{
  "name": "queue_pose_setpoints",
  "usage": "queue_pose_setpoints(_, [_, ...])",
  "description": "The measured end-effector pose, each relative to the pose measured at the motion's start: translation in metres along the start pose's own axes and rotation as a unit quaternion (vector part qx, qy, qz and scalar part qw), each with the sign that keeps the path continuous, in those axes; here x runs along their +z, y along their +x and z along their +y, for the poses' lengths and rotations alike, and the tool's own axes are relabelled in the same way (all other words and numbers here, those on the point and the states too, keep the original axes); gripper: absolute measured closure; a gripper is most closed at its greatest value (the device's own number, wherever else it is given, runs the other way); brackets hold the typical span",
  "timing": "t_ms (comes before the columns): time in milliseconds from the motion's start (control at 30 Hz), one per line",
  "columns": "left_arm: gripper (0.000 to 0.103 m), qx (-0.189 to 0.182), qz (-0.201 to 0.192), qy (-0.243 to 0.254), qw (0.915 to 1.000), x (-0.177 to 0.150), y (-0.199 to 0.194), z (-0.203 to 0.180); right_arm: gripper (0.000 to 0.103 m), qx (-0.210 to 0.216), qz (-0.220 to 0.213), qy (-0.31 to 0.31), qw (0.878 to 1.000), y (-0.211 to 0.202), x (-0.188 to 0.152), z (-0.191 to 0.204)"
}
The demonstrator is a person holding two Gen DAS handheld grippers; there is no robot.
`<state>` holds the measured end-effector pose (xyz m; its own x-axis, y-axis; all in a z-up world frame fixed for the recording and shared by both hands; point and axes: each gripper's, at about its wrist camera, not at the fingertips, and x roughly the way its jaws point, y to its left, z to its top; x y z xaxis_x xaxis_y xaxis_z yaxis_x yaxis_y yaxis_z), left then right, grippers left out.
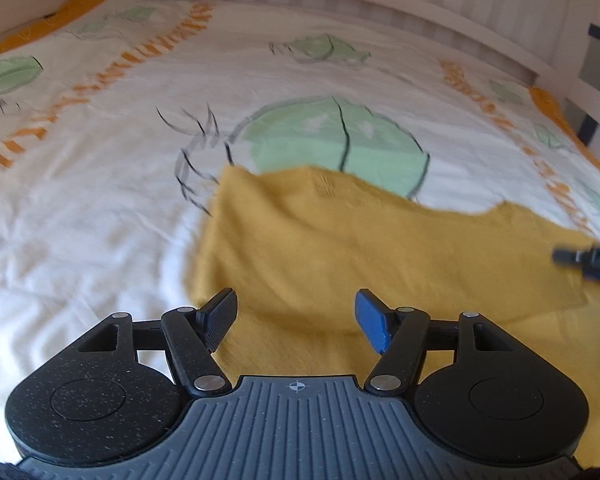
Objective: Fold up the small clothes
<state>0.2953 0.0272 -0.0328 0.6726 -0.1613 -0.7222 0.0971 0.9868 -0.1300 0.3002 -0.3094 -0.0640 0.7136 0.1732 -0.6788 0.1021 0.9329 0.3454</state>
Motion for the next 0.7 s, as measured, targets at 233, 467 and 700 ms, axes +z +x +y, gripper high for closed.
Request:
queue_pose_setpoints(233, [0.032, 0.026, -0.027, 0.014, 0.9992, -0.033, 0.016, -0.016, 0.049, -0.023, -0.042, -0.063, 0.997, -0.013, -0.002, 0.008])
queue_pose_setpoints(467, [0.02, 0.038, -0.054, 0.032, 0.9973, -0.043, 0.018, -0.023, 0.044, -0.057, -0.038, -0.022, 0.997, -0.037, -0.008, -0.036])
queue_pose_setpoints(700, [0.02, 0.033, -0.037, 0.032, 0.9982, -0.039, 0.013, -0.023, 0.036, -0.099, -0.029, 0.015, 0.995, -0.082, -0.008, -0.099])
